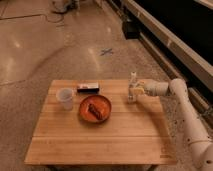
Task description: Stand the bottle upright
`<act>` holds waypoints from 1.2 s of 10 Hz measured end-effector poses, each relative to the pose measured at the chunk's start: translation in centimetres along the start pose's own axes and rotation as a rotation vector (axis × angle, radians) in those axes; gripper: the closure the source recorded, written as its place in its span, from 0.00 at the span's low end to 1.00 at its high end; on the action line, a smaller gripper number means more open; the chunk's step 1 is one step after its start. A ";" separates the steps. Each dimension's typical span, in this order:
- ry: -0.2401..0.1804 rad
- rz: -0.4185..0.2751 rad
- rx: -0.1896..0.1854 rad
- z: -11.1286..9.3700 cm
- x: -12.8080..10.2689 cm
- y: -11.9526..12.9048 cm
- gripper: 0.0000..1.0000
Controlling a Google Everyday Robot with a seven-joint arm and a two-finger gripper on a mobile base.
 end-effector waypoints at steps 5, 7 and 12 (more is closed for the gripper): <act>0.090 -0.033 -0.077 -1.3 -0.4 0.1 1.00; 0.132 -0.051 -0.093 -1.7 -0.5 -0.6 0.90; 0.176 -0.081 -0.065 -1.1 -0.9 -3.0 0.39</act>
